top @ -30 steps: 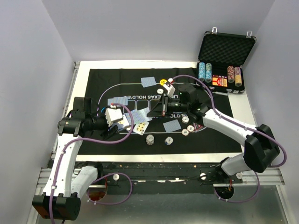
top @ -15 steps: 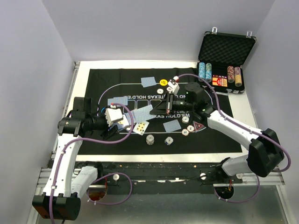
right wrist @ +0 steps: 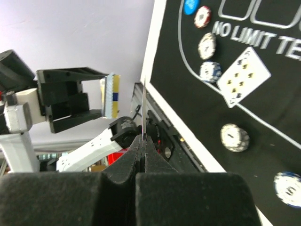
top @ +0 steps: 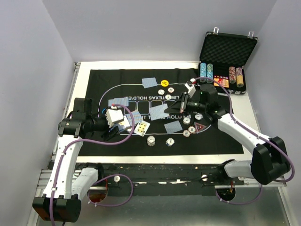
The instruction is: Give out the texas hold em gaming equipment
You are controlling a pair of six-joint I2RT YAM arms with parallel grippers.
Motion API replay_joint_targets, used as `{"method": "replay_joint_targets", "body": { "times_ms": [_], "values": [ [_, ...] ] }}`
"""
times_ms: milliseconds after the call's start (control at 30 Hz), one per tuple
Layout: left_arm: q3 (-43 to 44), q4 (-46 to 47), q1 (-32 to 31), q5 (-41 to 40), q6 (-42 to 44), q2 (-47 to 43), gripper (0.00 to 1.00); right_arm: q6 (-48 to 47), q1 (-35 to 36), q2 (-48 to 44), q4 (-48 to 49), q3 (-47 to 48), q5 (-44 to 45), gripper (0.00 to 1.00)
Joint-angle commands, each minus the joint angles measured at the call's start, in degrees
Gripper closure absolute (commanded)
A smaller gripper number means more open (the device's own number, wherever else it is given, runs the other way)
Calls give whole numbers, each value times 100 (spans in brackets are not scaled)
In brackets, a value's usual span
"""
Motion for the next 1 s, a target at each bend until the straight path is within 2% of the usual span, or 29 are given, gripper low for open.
{"method": "replay_joint_targets", "body": {
  "times_ms": [0,233,500,667,767,833,967],
  "values": [
    [116,127,-8,211,47,-49,53,-710,-456,-177,-1005,-186,97,99],
    [99,126,-8,237,38,-49,53,-1591,-809,148,-1781,-687,1345,99],
    [116,100,-8,255,38,-58,53,-1723,-836,746,-1412,-811,2111,99],
    [90,100,-8,229,47,-76,53,-1942,-836,1001,-1508,-679,2488,98],
    [81,91,-8,220,64,-84,53,-2030,-827,958,-1737,-635,2682,70],
    [90,91,-16,237,64,-67,53,-2092,-818,870,-1956,-565,2831,55],
    [125,91,-8,273,56,-23,53,-2118,-774,387,-2369,-363,3156,45]
  ]
}}
